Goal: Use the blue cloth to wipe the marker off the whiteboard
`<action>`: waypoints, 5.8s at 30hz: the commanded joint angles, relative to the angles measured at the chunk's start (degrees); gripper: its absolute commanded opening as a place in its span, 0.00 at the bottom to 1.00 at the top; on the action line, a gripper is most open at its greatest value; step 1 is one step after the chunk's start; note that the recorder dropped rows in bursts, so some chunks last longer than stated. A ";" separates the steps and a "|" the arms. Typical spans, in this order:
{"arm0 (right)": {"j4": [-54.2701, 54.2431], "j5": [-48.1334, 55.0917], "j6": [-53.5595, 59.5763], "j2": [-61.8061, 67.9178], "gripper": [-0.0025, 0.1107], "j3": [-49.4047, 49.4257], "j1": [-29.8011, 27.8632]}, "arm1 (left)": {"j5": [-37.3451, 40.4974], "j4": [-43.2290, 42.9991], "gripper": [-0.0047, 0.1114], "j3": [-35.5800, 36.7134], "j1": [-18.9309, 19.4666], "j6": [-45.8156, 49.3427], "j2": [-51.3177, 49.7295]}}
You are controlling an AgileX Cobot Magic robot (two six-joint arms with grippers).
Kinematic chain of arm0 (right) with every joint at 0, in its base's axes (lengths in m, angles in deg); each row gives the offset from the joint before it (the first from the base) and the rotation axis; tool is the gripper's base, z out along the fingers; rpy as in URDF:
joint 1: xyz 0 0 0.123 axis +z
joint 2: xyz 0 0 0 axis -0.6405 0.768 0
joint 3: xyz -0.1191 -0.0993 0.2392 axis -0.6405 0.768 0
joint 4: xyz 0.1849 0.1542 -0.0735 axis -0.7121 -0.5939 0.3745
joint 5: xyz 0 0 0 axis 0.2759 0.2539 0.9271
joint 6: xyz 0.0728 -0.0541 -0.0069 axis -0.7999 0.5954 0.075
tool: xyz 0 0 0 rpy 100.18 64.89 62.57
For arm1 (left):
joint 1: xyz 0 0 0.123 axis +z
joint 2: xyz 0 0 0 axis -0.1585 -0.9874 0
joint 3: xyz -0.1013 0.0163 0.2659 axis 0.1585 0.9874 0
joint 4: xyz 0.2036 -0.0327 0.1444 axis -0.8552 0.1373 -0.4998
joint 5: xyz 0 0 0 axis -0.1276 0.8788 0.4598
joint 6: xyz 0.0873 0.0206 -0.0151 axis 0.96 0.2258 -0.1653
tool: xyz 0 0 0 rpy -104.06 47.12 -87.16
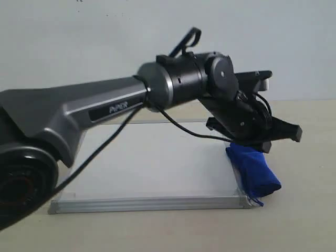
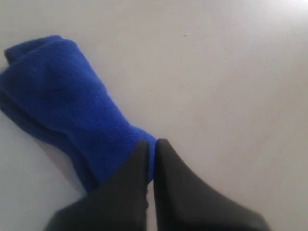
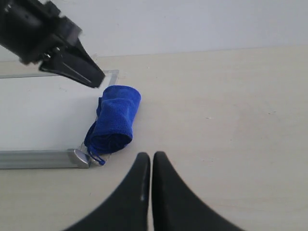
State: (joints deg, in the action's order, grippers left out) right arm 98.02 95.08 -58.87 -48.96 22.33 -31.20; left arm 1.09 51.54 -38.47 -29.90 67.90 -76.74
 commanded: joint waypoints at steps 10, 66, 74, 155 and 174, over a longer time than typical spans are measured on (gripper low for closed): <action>0.23 -0.14 0.19 -0.30 0.03 -0.06 -0.10 | -10.93 -4.31 0.07 -0.13 -0.67 -9.47 -7.51; 0.23 -0.14 0.19 -0.30 0.03 -0.06 -0.10 | -8.13 -14.52 0.07 65.31 -7.57 3.20 68.92; 0.23 -0.14 0.19 -0.30 0.03 -0.06 -0.10 | -7.63 -14.52 0.07 65.88 -7.57 3.20 78.69; 0.23 -0.14 0.19 -0.30 0.03 -0.06 -0.10 | -27.78 -15.88 0.07 124.57 36.56 4.38 137.85; 0.23 -0.14 0.19 -0.30 0.03 -0.06 -0.10 | -27.78 -15.88 0.07 124.57 36.56 4.38 137.85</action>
State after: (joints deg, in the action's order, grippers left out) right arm 98.02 95.08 -58.87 -48.96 22.33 -31.20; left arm -26.59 34.99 85.91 6.42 72.02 60.92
